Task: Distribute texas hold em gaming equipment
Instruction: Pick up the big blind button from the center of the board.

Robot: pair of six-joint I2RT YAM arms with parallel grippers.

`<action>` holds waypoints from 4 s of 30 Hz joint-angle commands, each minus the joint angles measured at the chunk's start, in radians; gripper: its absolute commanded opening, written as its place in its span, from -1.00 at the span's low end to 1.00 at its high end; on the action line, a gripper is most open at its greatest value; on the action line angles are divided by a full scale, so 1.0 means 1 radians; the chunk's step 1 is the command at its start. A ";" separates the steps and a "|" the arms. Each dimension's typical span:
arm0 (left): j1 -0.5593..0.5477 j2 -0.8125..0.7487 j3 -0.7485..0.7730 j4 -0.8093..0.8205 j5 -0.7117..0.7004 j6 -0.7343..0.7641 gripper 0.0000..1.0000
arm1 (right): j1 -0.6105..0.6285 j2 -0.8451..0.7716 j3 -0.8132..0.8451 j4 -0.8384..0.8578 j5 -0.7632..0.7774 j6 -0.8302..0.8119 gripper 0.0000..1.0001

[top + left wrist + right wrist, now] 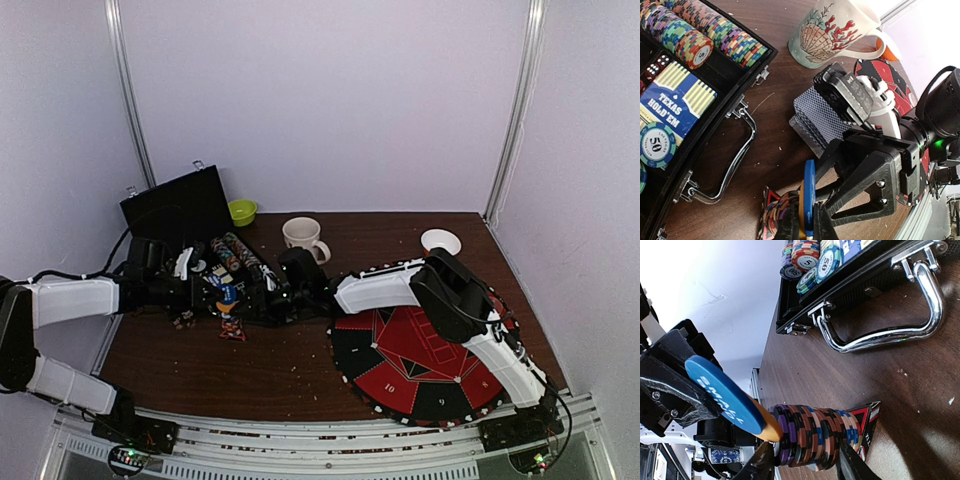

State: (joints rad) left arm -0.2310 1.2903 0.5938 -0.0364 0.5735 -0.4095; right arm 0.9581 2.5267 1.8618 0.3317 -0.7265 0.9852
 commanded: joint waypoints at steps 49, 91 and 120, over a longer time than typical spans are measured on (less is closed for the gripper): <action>-0.011 0.013 -0.046 -0.106 -0.157 0.001 -1.00 | 0.016 0.042 0.064 -0.098 0.045 -0.061 0.04; -0.057 0.064 0.024 -0.102 -0.211 0.058 -1.00 | 0.015 0.000 0.051 -0.123 0.055 -0.103 0.10; -0.057 0.067 0.025 -0.105 -0.214 0.064 -1.00 | 0.015 -0.029 0.031 -0.090 0.062 -0.102 0.22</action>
State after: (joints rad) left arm -0.2829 1.3529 0.5858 -0.1654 0.3588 -0.3637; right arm 0.9665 2.5397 1.9091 0.2577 -0.6804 0.8967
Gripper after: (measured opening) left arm 0.063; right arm 0.607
